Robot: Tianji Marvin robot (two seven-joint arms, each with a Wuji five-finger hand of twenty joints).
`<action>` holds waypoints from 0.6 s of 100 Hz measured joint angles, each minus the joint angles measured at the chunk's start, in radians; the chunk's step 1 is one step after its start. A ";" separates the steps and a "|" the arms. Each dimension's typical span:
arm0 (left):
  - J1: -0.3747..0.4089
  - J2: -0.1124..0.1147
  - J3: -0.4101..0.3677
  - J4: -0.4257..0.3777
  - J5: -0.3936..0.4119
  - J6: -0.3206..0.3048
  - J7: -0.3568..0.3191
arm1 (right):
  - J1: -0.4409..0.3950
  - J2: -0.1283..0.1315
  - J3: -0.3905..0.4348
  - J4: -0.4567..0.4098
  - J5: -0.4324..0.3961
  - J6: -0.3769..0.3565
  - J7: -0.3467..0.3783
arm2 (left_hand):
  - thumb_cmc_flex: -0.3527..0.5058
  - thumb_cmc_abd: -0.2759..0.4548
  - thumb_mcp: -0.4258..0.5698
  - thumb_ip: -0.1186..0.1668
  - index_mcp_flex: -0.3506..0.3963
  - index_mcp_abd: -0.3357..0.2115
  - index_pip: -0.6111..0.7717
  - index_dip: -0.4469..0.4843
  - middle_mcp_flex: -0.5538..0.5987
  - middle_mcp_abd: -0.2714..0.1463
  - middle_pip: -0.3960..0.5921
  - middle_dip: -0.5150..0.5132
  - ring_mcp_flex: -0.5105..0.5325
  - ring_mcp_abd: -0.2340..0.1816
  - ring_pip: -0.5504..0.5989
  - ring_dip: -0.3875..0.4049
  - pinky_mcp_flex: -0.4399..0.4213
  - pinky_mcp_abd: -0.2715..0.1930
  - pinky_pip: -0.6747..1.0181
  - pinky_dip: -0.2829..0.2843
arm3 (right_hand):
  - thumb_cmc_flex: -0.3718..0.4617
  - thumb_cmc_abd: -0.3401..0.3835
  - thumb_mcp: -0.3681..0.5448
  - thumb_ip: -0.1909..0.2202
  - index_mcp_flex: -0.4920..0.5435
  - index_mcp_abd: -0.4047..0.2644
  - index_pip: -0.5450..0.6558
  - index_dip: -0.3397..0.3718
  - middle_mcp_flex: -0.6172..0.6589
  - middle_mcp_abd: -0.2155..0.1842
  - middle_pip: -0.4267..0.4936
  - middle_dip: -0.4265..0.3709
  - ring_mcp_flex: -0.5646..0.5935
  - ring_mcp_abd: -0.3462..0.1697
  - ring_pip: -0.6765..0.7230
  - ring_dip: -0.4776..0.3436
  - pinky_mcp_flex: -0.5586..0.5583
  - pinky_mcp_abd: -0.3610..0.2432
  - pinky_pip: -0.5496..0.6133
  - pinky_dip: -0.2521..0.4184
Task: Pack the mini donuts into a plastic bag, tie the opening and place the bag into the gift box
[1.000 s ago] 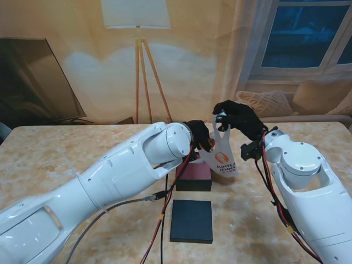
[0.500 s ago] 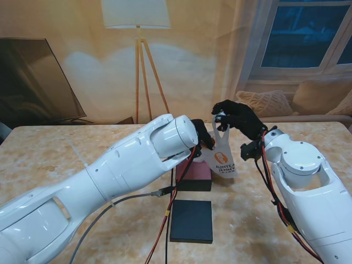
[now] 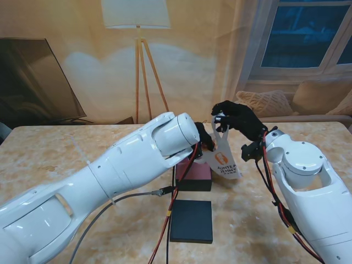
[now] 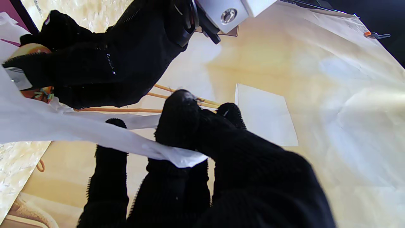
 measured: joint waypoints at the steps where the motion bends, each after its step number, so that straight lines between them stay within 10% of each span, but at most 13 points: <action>1: -0.001 0.000 0.000 0.000 0.000 0.001 -0.001 | 0.000 0.000 0.000 0.000 0.000 0.000 0.000 | 0.000 0.000 0.000 0.000 0.000 0.000 -0.003 0.000 -0.001 0.000 0.000 0.000 0.000 0.000 0.000 0.000 -0.001 0.000 0.000 0.000 | 0.000 0.000 0.000 0.000 0.000 0.000 0.000 0.000 0.000 0.000 0.000 0.000 0.000 0.000 0.000 0.000 0.000 0.000 0.000 0.000; 39: -0.030 -0.021 0.002 0.054 -0.019 0.054 -0.001 | -0.009 0.004 0.007 -0.008 0.019 0.003 0.023 | -0.110 0.142 -0.006 0.085 0.000 0.046 -0.108 0.025 -0.043 0.035 -0.012 0.001 -0.053 0.026 0.001 0.013 -0.056 0.018 -0.009 0.027 | 0.000 0.000 0.000 0.000 0.000 0.000 0.000 0.000 0.000 0.000 0.000 0.000 0.000 0.000 0.000 0.000 0.008 0.000 0.000 0.000; 60: -0.031 -0.024 -0.009 0.054 -0.049 0.075 0.006 | -0.012 0.004 0.007 -0.012 0.019 0.005 0.022 | -0.135 0.165 -0.004 0.087 0.000 0.065 -0.210 0.021 -0.071 0.050 -0.046 0.001 -0.077 0.029 0.001 0.015 -0.077 0.018 -0.019 0.039 | 0.000 0.000 0.000 0.000 0.000 0.000 0.000 0.000 0.000 0.000 0.000 0.000 0.000 0.000 0.000 0.000 0.010 -0.004 0.000 0.000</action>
